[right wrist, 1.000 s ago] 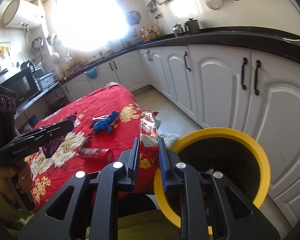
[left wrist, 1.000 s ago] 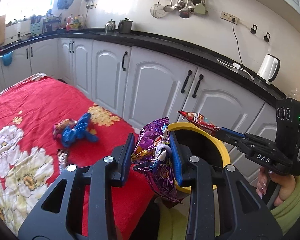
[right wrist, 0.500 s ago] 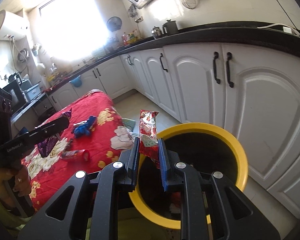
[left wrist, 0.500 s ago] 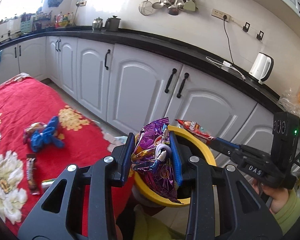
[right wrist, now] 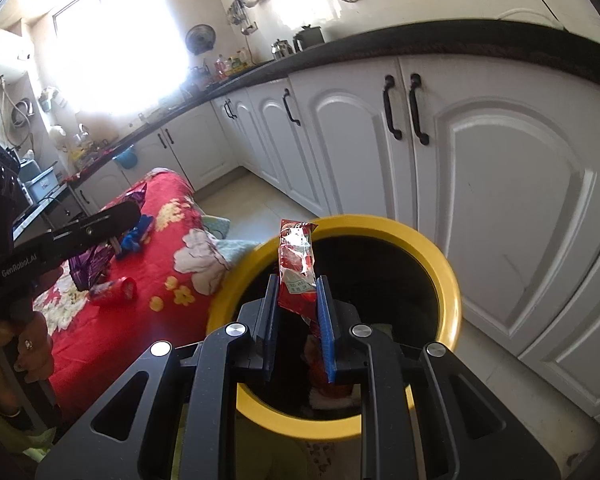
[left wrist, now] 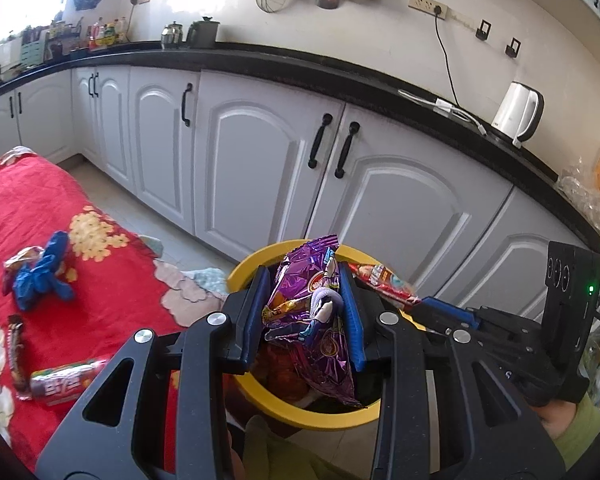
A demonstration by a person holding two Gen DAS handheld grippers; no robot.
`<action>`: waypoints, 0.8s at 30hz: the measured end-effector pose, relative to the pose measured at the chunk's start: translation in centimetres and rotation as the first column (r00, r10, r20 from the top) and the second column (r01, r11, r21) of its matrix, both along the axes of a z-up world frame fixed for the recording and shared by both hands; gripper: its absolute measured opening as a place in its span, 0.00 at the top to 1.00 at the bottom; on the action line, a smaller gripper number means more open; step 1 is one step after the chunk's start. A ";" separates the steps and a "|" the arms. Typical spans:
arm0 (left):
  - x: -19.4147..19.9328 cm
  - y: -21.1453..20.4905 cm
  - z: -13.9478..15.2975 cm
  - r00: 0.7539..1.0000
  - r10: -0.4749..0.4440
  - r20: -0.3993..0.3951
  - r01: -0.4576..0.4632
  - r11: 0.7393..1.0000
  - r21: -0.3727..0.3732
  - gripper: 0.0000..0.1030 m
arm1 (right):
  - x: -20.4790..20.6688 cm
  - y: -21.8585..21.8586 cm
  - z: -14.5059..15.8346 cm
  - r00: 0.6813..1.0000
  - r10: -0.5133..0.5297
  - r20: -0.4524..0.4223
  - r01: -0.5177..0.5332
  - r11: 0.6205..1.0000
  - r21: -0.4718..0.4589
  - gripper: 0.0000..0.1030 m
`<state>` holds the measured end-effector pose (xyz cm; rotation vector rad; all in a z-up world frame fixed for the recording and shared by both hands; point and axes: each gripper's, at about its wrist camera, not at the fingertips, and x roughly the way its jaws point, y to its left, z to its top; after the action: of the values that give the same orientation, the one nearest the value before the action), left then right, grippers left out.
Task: Collect trash
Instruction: 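Open both tools to drop the wrappers into the bin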
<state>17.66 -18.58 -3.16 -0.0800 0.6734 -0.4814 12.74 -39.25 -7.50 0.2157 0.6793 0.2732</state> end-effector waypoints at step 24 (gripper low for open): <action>2.5 -3.1 -3.3 0.996 -0.030 -0.081 0.030 1.000 0.002 0.47 | 0.4 -2.3 -3.1 0.992 -0.053 -0.119 0.058 0.998 0.039 0.56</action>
<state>20.15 -21.72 -6.43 -0.0867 0.7556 -0.5081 13.14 -41.53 -10.64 0.2924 0.7834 0.2231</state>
